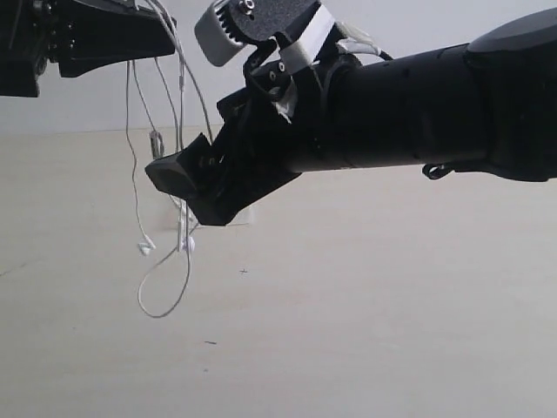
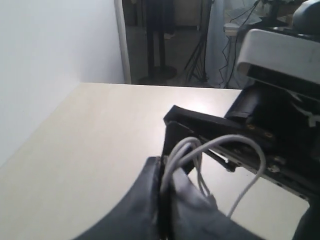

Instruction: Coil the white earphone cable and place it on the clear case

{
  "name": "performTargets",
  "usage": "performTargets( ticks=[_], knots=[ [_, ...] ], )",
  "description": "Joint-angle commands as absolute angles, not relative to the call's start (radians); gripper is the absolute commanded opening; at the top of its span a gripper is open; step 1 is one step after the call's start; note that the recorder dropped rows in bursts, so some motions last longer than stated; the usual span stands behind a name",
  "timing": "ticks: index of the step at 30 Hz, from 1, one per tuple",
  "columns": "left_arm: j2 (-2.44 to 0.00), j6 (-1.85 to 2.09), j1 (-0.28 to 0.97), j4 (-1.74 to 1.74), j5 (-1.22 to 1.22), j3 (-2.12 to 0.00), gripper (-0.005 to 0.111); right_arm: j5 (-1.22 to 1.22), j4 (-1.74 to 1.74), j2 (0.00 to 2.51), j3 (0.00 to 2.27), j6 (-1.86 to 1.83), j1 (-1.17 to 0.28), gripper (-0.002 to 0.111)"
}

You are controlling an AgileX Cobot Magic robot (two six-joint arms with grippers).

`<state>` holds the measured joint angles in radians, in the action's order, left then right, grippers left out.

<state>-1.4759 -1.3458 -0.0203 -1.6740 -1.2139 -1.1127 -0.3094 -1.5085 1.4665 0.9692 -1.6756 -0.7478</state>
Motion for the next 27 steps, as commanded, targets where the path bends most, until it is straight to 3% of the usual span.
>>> performTargets(
  ticks=[1,16,23,27],
  knots=[
    [-1.478,-1.337,-0.038,-1.642,-1.221,-1.117,0.000,-0.372,-1.478,1.462,0.974,-1.676,-0.745,0.084],
    [-1.465,-1.450,-0.026,-1.533,-1.106,-1.117,0.000,-0.217,-1.535,1.464,0.974,-1.569,-0.745,0.084],
    [-1.417,-1.467,0.120,-1.536,-0.787,-1.117,0.000,-0.140,-1.561,1.479,0.974,-1.564,-0.745,0.084],
    [-1.417,-1.467,0.171,-1.531,-0.727,-1.117,0.000,-0.116,-1.572,1.481,0.977,-1.537,-0.745,0.084]
  ],
)
